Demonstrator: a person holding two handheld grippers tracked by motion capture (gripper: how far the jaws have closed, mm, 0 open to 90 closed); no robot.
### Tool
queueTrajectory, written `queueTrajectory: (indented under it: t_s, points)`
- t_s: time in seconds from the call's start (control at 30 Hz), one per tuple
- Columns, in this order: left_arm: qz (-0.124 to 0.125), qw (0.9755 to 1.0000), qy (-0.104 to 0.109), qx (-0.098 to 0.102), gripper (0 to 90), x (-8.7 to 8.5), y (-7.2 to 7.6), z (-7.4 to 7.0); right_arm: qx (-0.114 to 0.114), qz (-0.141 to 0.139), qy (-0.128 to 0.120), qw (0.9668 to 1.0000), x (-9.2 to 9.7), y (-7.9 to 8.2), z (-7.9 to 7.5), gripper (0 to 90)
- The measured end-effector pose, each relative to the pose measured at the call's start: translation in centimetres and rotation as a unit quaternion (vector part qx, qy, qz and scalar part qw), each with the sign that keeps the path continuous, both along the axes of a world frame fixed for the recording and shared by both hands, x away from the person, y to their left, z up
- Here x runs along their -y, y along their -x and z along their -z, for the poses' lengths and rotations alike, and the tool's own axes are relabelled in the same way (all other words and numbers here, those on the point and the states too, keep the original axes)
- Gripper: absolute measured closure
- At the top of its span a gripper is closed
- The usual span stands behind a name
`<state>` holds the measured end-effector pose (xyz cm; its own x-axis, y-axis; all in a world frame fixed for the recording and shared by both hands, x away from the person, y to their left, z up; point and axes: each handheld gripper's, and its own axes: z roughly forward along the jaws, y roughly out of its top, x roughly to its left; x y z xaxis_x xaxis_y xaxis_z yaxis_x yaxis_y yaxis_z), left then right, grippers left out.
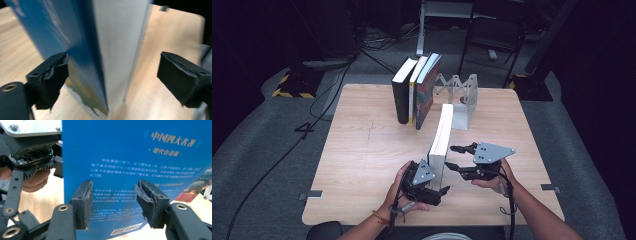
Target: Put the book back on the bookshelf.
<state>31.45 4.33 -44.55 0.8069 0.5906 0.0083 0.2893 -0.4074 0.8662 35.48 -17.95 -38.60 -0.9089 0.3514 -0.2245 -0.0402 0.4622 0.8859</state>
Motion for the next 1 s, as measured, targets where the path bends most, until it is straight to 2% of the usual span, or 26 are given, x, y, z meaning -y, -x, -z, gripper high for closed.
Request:
queueTrajectory:
  t_s: [0.07, 0.13, 0.3, 0.43, 0.53, 0.57, 0.6, 0.63, 0.7, 0.77, 0.83, 0.9, 0.97, 1.0]
  points:
    - [-0.028, 0.9994, 0.018, 0.007, 13.4, 0.2, -0.2, 0.1, -0.005, 0.004, -0.005, 1.0000, 0.0, -0.3, 0.3, 44.0]
    - [-0.039, 0.9987, 0.029, 0.014, 15.9, 0.3, -0.4, 0.2, 0.000, 0.017, -0.003, 0.9999, -0.1, -0.6, 0.6, 43.1]
    - [-0.066, 0.9963, 0.039, 0.039, 23.5, 0.5, -0.7, 0.4, -0.003, 0.042, -0.014, 0.9990, 0.0, -1.4, 1.1, 42.7]
    - [-0.053, 0.9973, 0.034, 0.038, 27.2, 0.3, -0.9, 0.3, 0.000, 0.062, -0.014, 0.9980, 0.3, -1.9, 1.3, 42.5]
    - [-0.045, 0.9979, 0.026, 0.040, 32.0, 0.2, -0.9, 0.1, 0.000, 0.066, -0.010, 0.9978, 0.7, -2.2, 1.4, 41.5]
    - [-0.038, 0.9981, 0.022, 0.043, 39.4, -0.2, -0.8, -0.1, -0.003, 0.071, -0.007, 0.9974, 1.1, -2.5, 1.5, 39.7]
    - [-0.038, 0.9981, 0.022, 0.043, 43.1, -0.2, -0.8, -0.1, -0.003, 0.071, -0.007, 0.9974, 1.1, -2.5, 1.5, 39.7]
    - [-0.037, 0.9982, 0.023, 0.042, 43.1, -0.4, -0.8, -0.2, -0.008, 0.071, -0.009, 0.9974, 1.4, -2.7, 1.5, 39.2]
    - [-0.040, 0.9981, 0.024, 0.041, 52.6, -1.1, -0.8, -0.3, -0.013, 0.078, -0.005, 0.9969, 2.1, -3.1, 1.5, 36.9]
    - [-0.035, 0.9983, 0.020, 0.043, 57.2, -1.7, -1.1, -0.3, -0.020, 0.084, -0.008, 0.9962, 3.1, -3.5, 1.6, 36.1]
    - [-0.026, 0.9985, 0.018, 0.044, 57.9, -1.9, -1.3, -0.3, -0.025, 0.089, -0.009, 0.9957, 3.9, -3.8, 1.6, 34.7]
    - [-0.023, 0.9986, 0.026, 0.041, 57.7, -2.1, -1.5, -0.3, -0.032, 0.092, -0.010, 0.9952, 4.6, -4.1, 1.6, 34.3]
    - [-0.024, 0.9982, 0.044, 0.034, 56.7, -2.4, -1.9, -0.2, -0.034, 0.096, -0.004, 0.9948, 5.0, -4.3, 1.6, 33.6]
    - [-0.027, 0.9977, 0.050, 0.037, 56.0, -2.6, -2.1, -0.4, -0.034, 0.097, -0.003, 0.9947, 5.1, -4.5, 1.6, 33.7]
